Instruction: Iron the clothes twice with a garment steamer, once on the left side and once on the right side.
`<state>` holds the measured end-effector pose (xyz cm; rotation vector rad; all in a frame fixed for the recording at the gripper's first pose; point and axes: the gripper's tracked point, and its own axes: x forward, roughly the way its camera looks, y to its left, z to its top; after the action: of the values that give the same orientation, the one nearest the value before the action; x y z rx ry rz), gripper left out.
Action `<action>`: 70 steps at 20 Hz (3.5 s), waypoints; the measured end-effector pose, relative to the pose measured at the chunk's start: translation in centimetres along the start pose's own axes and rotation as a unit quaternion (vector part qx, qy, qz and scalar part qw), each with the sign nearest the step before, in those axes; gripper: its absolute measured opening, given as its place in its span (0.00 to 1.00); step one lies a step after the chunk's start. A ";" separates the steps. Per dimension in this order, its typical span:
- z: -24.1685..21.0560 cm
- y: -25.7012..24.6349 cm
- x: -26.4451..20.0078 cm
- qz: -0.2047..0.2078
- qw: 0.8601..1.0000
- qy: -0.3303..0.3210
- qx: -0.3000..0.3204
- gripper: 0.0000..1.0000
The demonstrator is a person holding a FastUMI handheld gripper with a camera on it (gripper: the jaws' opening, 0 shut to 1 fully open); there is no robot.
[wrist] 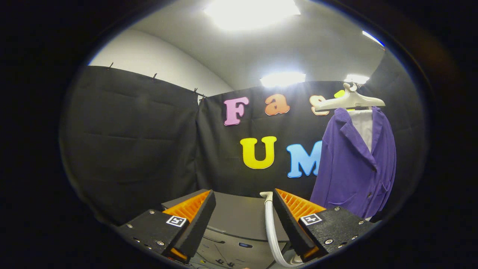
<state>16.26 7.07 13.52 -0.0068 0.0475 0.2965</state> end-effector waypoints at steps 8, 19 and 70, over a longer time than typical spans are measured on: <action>1.6 -2.3 9.2 0.018 0.995 0.079 0.050 0.94; -2.7 -6.9 20.2 0.024 0.965 0.235 0.110 0.95; -11.4 -10.3 13.7 0.022 0.935 0.285 0.212 0.31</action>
<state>31.80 1.10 1.46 0.3386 0.6906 0.3177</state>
